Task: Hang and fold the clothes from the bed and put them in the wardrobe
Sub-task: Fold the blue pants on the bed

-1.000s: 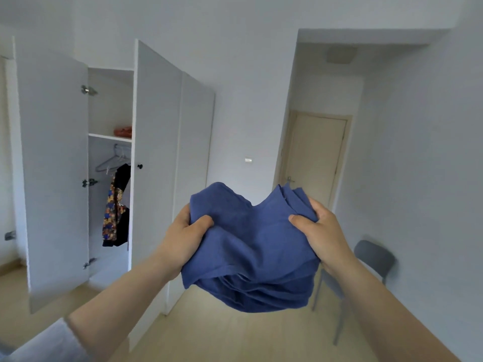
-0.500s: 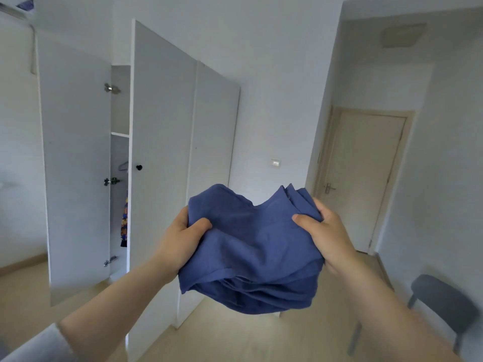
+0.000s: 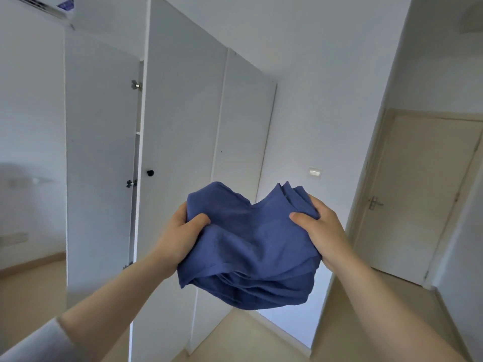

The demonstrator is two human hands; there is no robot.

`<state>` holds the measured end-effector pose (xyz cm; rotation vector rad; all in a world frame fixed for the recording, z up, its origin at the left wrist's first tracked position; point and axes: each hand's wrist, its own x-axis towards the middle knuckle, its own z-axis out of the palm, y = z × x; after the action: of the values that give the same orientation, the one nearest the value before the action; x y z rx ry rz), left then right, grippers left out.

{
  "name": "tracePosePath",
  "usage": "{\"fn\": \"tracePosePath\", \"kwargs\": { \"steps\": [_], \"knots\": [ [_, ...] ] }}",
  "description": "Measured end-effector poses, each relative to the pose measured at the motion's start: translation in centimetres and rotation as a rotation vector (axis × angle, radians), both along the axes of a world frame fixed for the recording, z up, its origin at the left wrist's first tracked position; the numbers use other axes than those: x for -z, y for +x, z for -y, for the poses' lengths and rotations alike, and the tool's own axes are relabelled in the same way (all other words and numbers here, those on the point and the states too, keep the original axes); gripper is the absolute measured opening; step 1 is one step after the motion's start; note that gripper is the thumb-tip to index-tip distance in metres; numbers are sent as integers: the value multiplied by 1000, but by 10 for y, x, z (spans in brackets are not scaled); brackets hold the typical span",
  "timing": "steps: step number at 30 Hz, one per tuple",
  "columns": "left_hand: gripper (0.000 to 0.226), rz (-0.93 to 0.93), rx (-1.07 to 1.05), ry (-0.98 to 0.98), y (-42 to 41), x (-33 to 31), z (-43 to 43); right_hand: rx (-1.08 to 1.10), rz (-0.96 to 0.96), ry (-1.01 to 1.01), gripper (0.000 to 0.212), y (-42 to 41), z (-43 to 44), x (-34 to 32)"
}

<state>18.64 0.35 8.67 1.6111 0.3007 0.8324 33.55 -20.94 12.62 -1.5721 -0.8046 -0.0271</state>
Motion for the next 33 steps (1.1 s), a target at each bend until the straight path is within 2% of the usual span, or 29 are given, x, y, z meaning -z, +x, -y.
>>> {"fn": "tracePosePath", "kwargs": {
  "steps": [4,10,15,25,33],
  "knots": [
    [22,-20,-66,8,36,3,-27,-97,17,-16,43,53,-44,2],
    [21,-39,-293,4,66,3,-72,-309,-11,7,45,127,-121,6],
    [18,-70,-513,16,63,6,-111,-493,-38,10,46,153,-201,10],
    [14,-63,-796,-22,1,21,-223,-786,-32,-25,43,111,-376,26],
    [14,-68,-847,-46,-57,17,-354,-853,-58,-48,44,50,-529,20]
  ]
}}
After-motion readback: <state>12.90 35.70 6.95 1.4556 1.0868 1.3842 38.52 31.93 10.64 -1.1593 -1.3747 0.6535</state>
